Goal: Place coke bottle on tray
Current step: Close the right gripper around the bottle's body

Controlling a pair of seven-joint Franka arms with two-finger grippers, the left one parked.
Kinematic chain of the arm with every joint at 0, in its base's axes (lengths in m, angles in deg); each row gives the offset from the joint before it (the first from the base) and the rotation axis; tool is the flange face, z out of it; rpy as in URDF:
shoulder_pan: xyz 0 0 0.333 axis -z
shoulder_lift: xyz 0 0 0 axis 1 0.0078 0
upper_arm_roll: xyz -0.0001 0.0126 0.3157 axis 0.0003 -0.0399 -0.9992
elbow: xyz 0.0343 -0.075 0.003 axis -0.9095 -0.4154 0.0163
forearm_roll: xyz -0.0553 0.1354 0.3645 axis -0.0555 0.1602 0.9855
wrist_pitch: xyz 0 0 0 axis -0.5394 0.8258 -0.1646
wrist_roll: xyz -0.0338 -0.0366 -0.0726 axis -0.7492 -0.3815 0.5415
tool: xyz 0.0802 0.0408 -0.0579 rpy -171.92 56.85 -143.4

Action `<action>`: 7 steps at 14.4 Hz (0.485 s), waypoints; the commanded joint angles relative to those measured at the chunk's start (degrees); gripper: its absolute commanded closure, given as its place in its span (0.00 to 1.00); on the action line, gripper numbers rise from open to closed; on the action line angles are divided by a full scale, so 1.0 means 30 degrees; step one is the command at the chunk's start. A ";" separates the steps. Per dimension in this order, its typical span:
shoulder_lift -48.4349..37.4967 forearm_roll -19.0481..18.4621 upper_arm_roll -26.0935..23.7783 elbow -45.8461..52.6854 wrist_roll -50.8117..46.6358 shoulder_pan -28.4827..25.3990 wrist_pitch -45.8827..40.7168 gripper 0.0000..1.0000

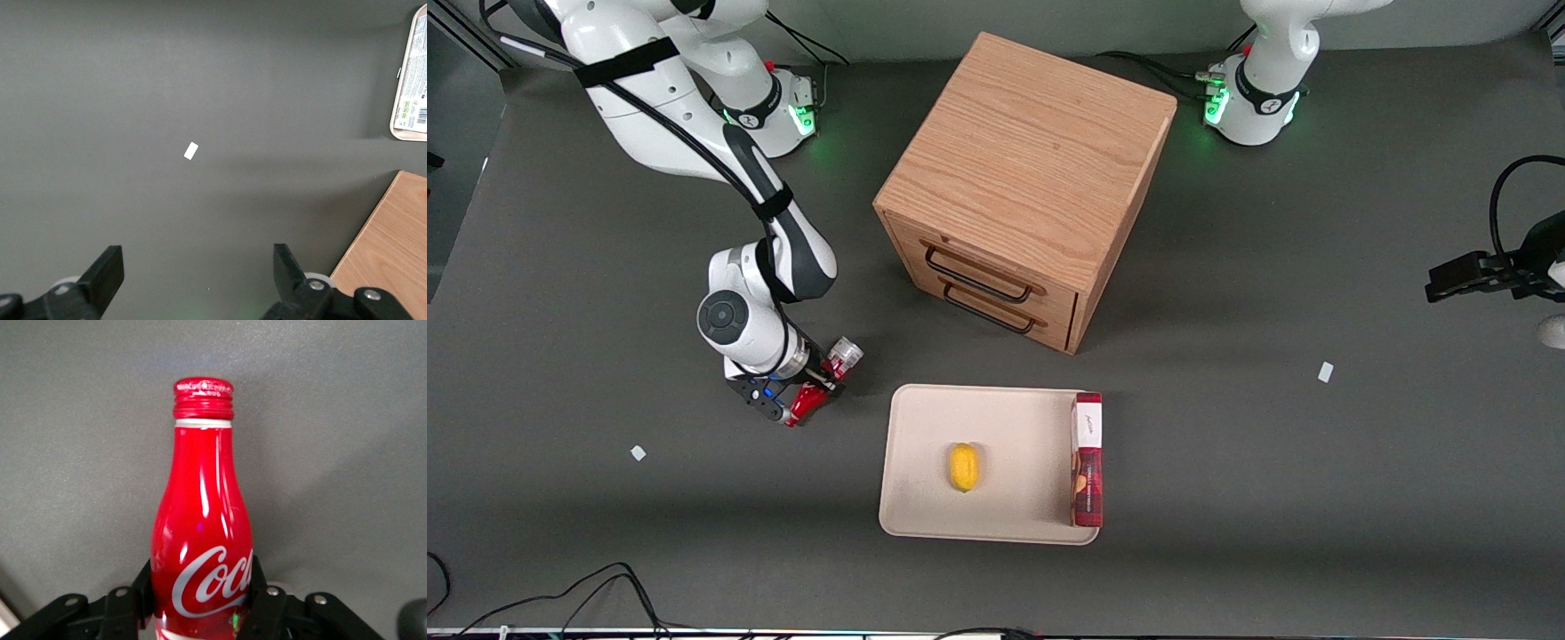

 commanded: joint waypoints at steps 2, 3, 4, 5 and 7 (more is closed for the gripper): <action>-0.1300 0.0081 -0.0173 0.0913 0.0306 0.0055 -0.2149 0.82; -0.1564 0.0051 -0.0173 0.1556 0.0946 0.0055 -0.3261 0.82; -0.1683 0.0051 -0.0173 0.2346 0.1880 0.0055 -0.4026 0.82; -0.1713 0.0022 -0.0173 0.3224 0.2905 0.0055 -0.4701 0.82; -0.1276 -0.0124 -0.0173 0.5709 0.4490 0.0084 -0.6223 0.82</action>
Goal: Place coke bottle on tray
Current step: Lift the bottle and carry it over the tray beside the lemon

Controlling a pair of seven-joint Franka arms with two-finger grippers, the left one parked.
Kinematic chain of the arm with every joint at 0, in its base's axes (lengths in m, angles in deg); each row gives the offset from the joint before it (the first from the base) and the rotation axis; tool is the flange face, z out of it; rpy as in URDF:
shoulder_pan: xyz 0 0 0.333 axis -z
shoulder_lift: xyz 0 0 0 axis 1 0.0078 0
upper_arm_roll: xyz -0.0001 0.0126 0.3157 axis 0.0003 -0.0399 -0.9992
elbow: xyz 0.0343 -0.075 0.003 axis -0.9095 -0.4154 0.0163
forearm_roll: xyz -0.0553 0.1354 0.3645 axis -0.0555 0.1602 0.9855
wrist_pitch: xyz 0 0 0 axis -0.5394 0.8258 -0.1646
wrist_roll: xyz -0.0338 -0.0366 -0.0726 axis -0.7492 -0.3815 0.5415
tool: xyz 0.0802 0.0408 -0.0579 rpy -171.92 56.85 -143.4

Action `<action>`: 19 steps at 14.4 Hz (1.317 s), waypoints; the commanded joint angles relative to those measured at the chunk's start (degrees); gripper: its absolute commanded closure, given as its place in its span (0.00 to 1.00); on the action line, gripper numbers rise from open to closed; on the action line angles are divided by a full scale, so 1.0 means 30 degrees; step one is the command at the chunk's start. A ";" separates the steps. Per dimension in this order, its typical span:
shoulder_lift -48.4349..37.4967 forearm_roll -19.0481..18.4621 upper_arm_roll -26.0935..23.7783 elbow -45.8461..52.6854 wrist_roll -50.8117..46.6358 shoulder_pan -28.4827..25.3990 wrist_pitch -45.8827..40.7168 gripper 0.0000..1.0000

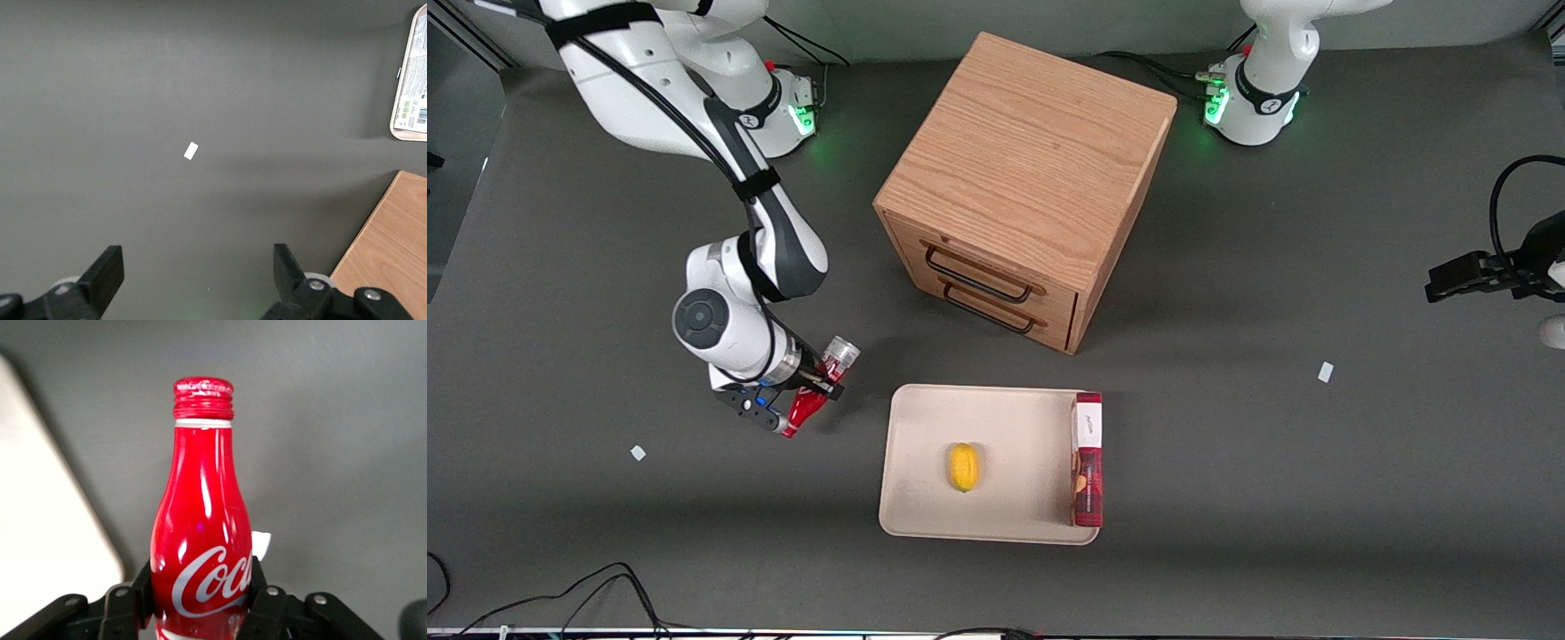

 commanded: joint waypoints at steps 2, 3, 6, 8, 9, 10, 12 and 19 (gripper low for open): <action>0.1056 -0.1650 -0.0085 0.5468 0.2372 0.0095 -0.3090 0.82; 0.1757 -0.2181 -0.0085 0.7021 0.2402 0.0066 -0.3880 0.82; 0.4305 -0.2420 -0.0144 1.1682 0.2403 -0.0430 -0.4679 0.82; 0.6207 -0.2449 -0.0783 1.4056 0.2926 -0.0491 -0.4533 0.80; 0.7030 -0.2479 -0.1078 1.4851 0.3423 -0.0491 -0.4416 0.80; 0.7531 -0.2479 -0.1081 1.5091 0.4124 -0.0520 -0.4009 0.78; 0.8089 -0.2479 -0.1140 1.5064 0.4949 -0.0725 -0.3362 0.76; 1.0200 -0.2450 -0.1198 1.4976 0.5158 -0.1047 -0.1225 0.64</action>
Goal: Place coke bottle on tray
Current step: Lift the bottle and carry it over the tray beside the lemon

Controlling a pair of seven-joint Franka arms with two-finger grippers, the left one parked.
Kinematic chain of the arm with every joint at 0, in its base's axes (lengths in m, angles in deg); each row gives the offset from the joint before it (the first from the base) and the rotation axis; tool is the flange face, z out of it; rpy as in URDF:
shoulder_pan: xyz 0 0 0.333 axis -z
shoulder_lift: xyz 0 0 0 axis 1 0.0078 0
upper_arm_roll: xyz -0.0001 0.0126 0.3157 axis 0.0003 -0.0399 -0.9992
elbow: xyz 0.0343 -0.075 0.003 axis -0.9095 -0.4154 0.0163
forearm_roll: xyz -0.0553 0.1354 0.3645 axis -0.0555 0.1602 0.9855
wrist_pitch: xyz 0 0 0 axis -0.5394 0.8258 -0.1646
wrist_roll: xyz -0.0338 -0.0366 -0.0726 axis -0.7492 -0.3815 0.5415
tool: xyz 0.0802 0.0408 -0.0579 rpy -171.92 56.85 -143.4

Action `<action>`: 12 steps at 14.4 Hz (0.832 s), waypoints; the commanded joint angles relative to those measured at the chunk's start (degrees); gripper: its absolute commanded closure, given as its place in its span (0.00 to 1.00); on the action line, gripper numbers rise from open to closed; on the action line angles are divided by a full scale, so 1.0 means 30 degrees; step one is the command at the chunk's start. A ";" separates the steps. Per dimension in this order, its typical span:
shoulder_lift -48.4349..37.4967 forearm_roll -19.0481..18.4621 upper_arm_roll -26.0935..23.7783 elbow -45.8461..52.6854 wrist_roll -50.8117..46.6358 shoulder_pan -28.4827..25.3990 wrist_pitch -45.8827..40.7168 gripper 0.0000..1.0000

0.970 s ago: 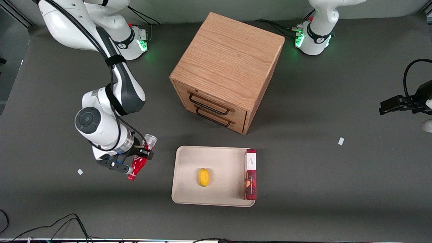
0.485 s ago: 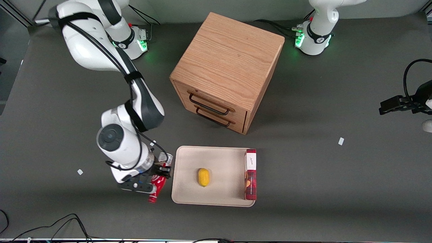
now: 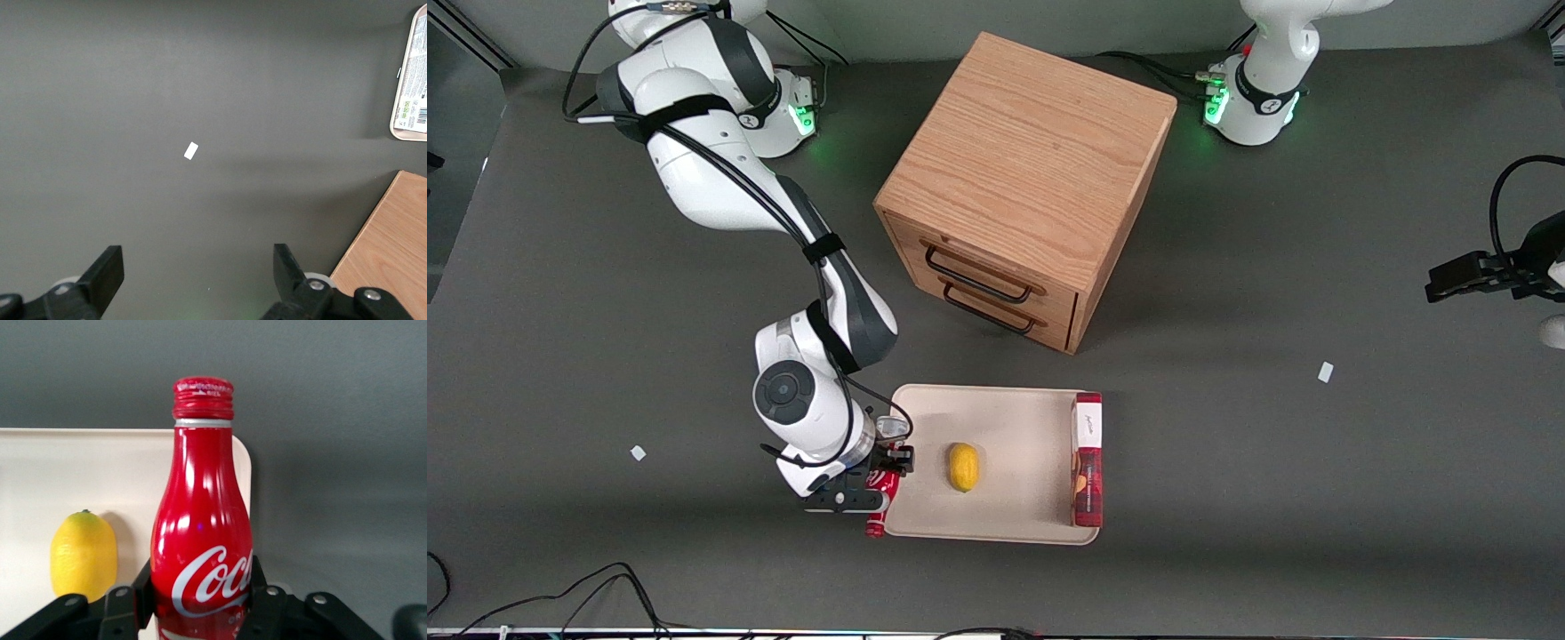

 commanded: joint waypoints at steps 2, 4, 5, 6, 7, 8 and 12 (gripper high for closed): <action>0.0957 -0.0277 -0.0083 0.0785 0.0084 -0.0036 0.0499 0.60; 0.1366 -0.0189 -0.0229 0.0756 -0.0091 -0.0065 0.1258 0.52; 0.1455 -0.0160 -0.0317 0.0756 -0.0121 -0.0036 0.1349 0.49; 0.1514 -0.0160 -0.0318 0.0756 -0.0150 -0.0065 0.1350 0.41; 0.1573 -0.0160 -0.0318 0.0756 -0.0150 -0.0036 0.1350 0.40; 0.1603 -0.0131 -0.0347 0.0727 -0.0179 -0.0065 0.1379 0.32; 0.1603 -0.0131 -0.0318 0.0023 -0.0297 -0.0036 0.2404 0.14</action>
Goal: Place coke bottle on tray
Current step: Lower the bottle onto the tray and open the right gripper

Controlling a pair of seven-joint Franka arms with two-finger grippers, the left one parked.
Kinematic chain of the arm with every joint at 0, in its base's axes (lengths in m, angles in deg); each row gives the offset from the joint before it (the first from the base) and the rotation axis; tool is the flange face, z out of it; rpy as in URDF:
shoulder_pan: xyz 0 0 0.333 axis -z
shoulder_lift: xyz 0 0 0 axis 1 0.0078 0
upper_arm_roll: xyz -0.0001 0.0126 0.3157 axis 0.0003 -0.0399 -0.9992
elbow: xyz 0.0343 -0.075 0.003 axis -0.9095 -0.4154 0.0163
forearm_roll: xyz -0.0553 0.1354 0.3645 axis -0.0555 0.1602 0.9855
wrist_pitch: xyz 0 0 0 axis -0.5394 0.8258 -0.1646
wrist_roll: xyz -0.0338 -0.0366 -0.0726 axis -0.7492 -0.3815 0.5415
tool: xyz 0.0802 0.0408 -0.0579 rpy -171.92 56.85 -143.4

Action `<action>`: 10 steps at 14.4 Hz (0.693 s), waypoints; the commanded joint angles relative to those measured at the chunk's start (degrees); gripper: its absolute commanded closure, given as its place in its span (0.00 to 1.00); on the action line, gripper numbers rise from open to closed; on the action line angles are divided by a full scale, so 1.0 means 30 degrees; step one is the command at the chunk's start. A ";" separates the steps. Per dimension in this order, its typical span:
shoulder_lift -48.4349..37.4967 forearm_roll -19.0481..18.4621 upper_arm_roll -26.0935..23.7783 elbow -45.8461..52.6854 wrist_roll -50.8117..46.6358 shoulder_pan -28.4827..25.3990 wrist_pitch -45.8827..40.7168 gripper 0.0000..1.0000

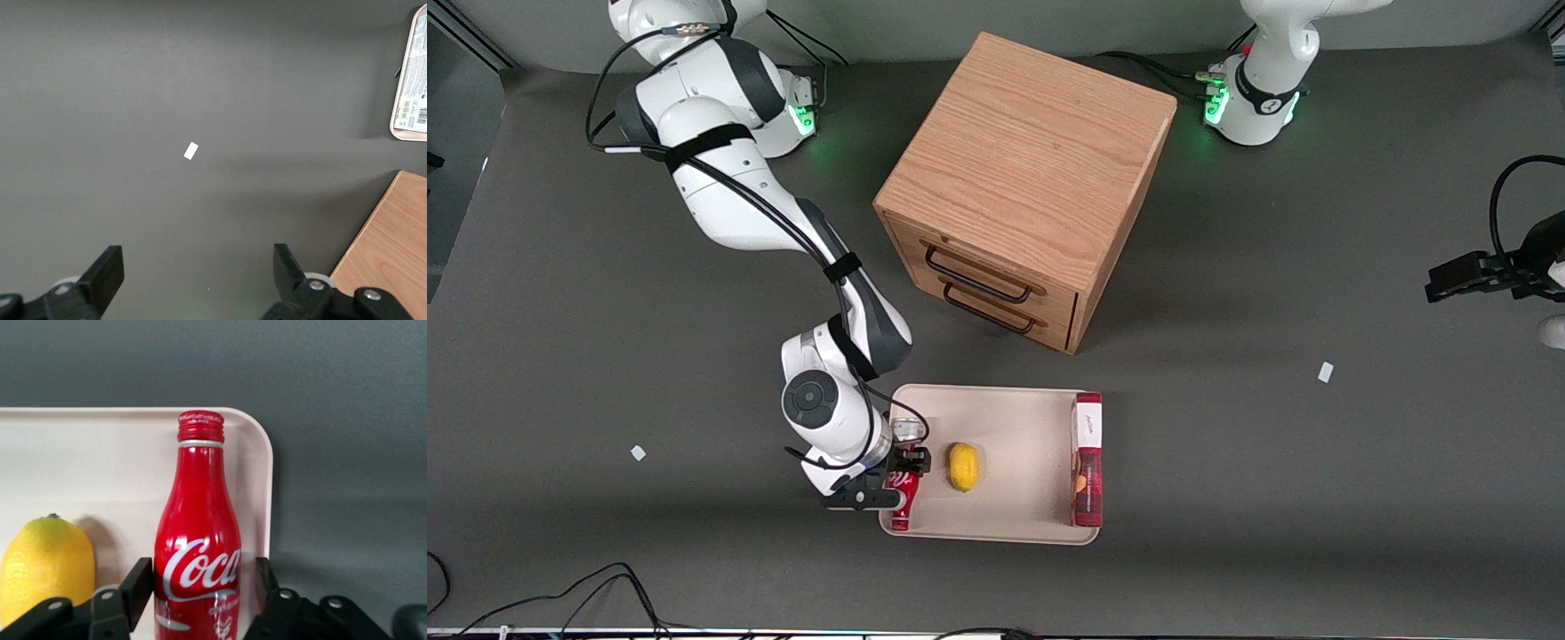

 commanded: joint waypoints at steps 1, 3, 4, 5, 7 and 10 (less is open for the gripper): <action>0.0110 -0.0160 -0.0061 0.0034 -0.0266 -0.0008 0.0516 0.14; 0.0109 -0.0131 -0.0090 0.0034 -0.0237 -0.0008 0.0516 0.13; 0.0080 -0.0160 -0.0090 0.0034 -0.0236 -0.0008 0.0516 0.10; 0.0051 -0.0160 -0.0090 0.0034 -0.0236 -0.0008 0.0516 0.05; -0.0211 -0.0160 -0.0061 0.0034 -0.0237 0.0021 0.0516 0.00; -0.1322 -0.0160 -0.0061 -0.0024 -0.0061 0.0167 -0.0502 0.00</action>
